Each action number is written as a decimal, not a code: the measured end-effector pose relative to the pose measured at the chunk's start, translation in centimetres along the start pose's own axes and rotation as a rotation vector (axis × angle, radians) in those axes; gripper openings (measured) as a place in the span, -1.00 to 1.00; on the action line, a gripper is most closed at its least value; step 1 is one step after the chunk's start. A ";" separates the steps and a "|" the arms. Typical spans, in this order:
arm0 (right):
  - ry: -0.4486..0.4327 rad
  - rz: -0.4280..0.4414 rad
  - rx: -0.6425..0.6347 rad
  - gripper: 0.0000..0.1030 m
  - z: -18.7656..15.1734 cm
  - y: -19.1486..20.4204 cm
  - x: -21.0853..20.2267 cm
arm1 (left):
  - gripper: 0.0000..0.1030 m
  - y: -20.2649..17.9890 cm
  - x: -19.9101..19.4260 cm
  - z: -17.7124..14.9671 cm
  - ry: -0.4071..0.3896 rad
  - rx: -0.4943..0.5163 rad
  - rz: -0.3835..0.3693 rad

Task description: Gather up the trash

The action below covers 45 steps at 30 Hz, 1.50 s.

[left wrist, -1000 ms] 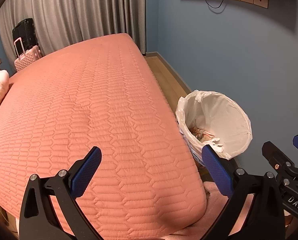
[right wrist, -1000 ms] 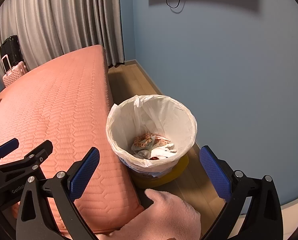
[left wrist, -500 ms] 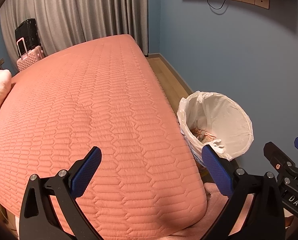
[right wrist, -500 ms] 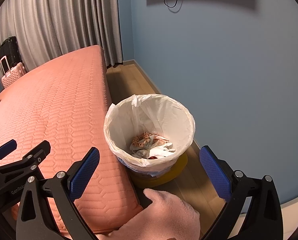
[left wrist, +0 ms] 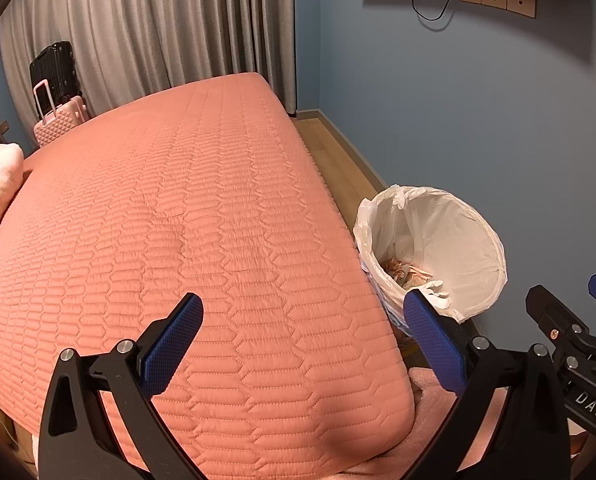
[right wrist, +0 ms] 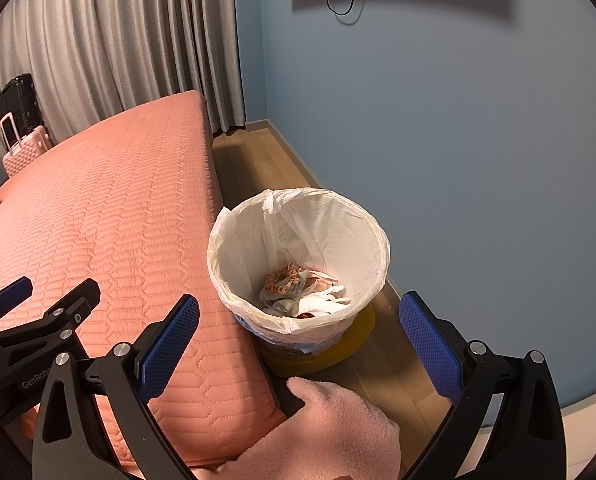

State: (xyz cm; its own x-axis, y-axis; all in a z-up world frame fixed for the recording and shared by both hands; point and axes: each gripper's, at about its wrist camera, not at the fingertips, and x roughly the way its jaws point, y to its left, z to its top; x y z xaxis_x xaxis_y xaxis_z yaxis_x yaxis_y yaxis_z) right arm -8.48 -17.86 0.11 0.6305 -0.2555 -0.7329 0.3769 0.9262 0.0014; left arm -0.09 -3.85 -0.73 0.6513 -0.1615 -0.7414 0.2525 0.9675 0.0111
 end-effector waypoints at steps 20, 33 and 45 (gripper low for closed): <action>0.000 0.000 0.002 0.90 0.0 0.0 0.0 | 0.87 -0.3 -0.1 0.1 -0.007 0.014 0.000; 0.000 0.001 0.002 0.90 0.0 0.0 0.0 | 0.87 -0.5 -0.1 0.0 -0.003 0.019 0.002; 0.000 -0.001 0.003 0.90 -0.1 0.0 0.0 | 0.87 -0.5 -0.1 0.0 0.001 0.018 0.000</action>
State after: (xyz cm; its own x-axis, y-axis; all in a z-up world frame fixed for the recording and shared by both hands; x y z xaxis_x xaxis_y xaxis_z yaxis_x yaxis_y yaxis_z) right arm -8.56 -17.84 0.03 0.6307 -0.2561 -0.7326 0.3795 0.9252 0.0033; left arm -0.35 -4.35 -0.66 0.6507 -0.1609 -0.7421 0.2654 0.9638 0.0237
